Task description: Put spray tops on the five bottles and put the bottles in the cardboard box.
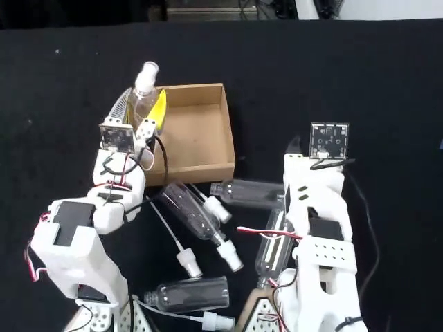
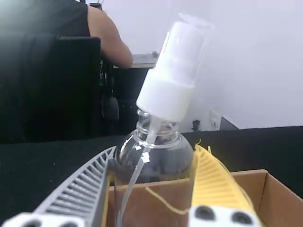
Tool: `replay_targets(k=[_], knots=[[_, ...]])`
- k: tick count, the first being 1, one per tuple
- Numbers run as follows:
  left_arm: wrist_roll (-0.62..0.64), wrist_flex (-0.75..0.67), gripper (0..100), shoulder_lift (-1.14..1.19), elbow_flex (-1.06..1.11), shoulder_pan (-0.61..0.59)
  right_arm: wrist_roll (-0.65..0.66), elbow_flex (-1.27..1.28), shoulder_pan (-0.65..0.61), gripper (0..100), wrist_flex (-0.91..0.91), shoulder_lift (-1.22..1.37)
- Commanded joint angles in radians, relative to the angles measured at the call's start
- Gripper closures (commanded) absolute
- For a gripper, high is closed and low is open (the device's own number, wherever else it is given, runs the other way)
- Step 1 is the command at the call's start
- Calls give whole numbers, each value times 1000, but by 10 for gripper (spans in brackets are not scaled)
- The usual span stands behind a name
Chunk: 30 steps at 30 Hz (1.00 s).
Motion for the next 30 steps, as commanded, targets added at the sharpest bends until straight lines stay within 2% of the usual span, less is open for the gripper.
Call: replay_targets(k=[1,12,23,30], knots=[[66,-26,970,0,-61,-30,8,-10,-28,874,-28,50],[72,-18,970,9,-122,-39,9,-10,-49,874,-28,50],[71,-26,970,218,-245,-31,9,-12,-49,874,-29,50],[71,-26,970,264,-283,-35,9,-12,-49,874,-29,50]])
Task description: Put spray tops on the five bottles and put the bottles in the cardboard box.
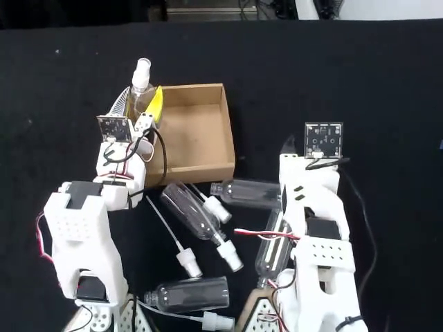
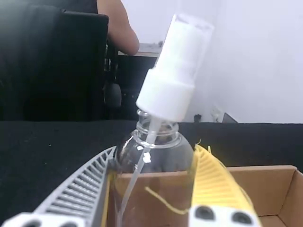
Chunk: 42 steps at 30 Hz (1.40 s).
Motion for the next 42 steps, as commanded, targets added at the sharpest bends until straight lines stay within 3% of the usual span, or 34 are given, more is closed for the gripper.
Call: replay_targets(k=[1,21,28,33,42], knots=[[9,-23,970,3,-56,-7,9,-12,-15,874,-29,50],[3,-18,968,77,-116,-7,9,-12,-15,874,-29,50],[3,-17,772,77,-113,-7,9,-12,-15,874,-29,50],[3,-17,781,72,-111,-7,9,-12,-15,874,-29,50],[2,-15,704,72,-111,-8,9,-12,-15,874,-29,50]])
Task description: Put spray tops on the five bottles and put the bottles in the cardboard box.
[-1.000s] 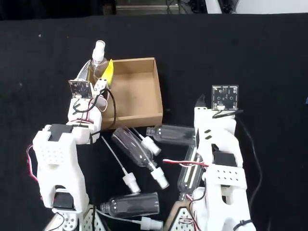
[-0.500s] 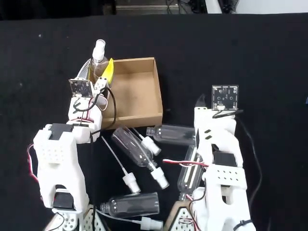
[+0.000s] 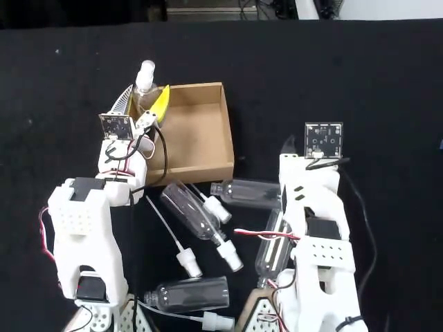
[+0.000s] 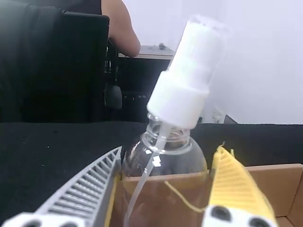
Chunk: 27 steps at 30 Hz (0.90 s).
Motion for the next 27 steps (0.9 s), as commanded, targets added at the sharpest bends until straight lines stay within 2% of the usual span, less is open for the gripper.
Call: replay_targets(k=[1,9,17,21,27], knots=[[2,-11,704,-12,-33,-8,9,-12,-15,874,-29,50],[2,-18,703,-28,-41,-15,9,-12,-15,874,-29,50],[3,-6,706,-218,51,-47,9,-12,-14,874,-29,50],[8,120,704,-307,96,-44,9,-12,-14,874,-29,50],[8,236,707,-436,142,-4,9,-12,-14,874,-29,50]])
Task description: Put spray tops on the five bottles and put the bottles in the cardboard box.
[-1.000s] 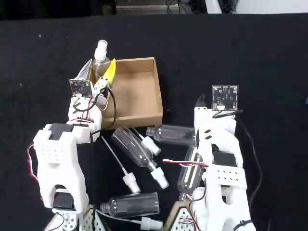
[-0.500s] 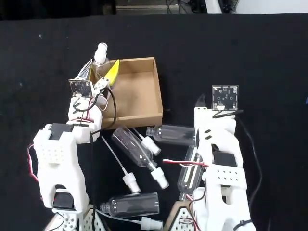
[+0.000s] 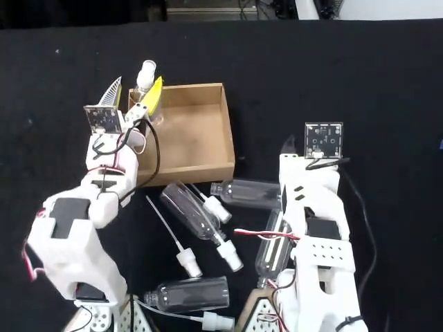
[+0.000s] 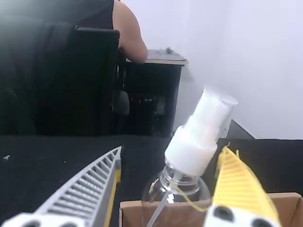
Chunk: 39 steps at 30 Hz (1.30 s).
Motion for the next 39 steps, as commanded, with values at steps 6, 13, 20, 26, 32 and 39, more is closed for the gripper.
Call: replay_targets(k=[6,13,20,26,32,39], knots=[[9,276,707,-241,-31,48,9,-10,-14,874,-29,50],[5,439,707,-397,-102,53,9,-10,-14,874,-29,50],[8,681,704,-545,-191,54,9,-10,-14,874,-29,50],[3,916,707,-635,-234,36,9,-10,-15,874,-29,50],[3,993,708,-767,-226,-54,9,-8,-15,874,-29,50],[2,994,708,-928,-147,-108,9,-8,-15,874,-29,50]])
